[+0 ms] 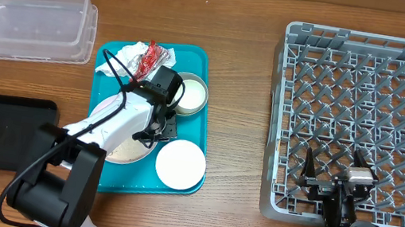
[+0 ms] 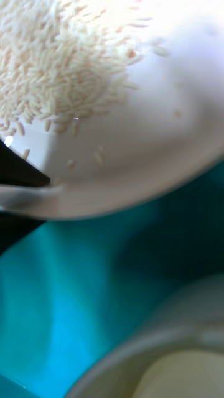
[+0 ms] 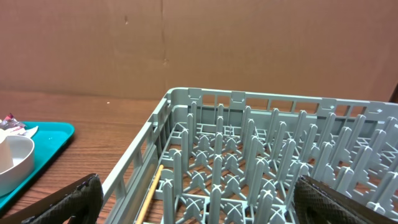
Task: Sort waste into correct bins and load items into the dishwasher
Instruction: 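Lift the rice plate with the left gripper and move it left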
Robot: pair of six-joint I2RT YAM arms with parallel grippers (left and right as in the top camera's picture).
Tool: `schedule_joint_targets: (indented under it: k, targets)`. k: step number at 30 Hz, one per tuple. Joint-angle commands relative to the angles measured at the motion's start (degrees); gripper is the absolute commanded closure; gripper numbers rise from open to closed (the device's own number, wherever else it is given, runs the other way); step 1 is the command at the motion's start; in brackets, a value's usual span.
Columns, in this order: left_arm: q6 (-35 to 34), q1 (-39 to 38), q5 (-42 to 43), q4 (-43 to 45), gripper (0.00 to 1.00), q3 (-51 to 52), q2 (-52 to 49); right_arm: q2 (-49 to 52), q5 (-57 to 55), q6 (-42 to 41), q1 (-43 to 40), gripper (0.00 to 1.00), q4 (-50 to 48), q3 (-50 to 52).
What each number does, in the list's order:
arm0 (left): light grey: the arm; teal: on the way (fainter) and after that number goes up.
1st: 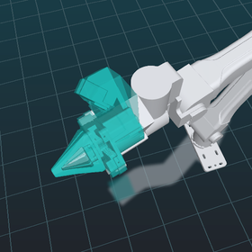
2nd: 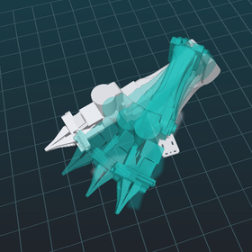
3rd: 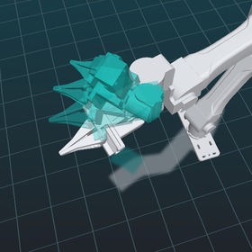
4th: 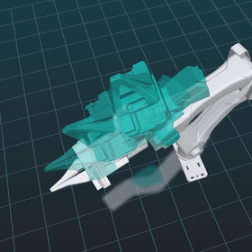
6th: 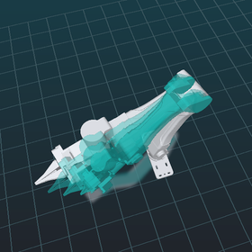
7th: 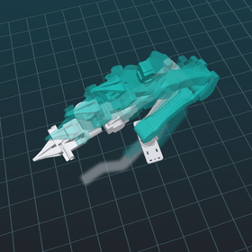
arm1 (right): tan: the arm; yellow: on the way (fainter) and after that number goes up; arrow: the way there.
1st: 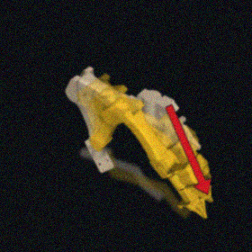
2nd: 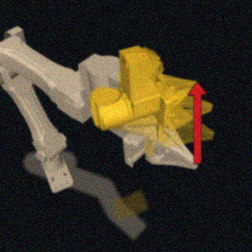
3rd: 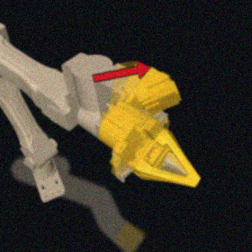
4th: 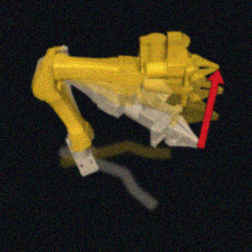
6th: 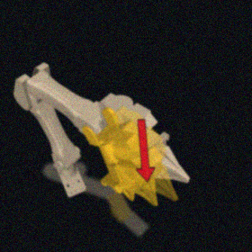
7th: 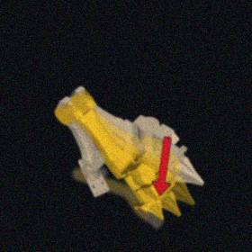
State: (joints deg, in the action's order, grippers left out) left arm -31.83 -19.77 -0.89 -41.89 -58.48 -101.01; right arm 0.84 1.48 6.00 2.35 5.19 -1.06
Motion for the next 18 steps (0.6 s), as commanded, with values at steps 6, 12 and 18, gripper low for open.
schedule_joint_targets:
  k: [6, 12, 18]
  targets:
    - [0.2, 0.2, -4.5, -4.2, 0.96, -2.5, 0.5, -0.7, -0.2, -0.4, 0.2, 0.00, -0.4, 0.6]
    - [0.2, 0.2, -6.3, -7.8, 0.96, -5.5, 0.5, -0.7, -0.2, -0.4, 0.2, 0.00, -0.4, 0.6]
    - [0.1, 0.2, -9.3, -13.0, 0.96, -9.5, 0.5, -0.7, -0.2, -0.4, 0.2, 0.00, -0.4, 0.6]
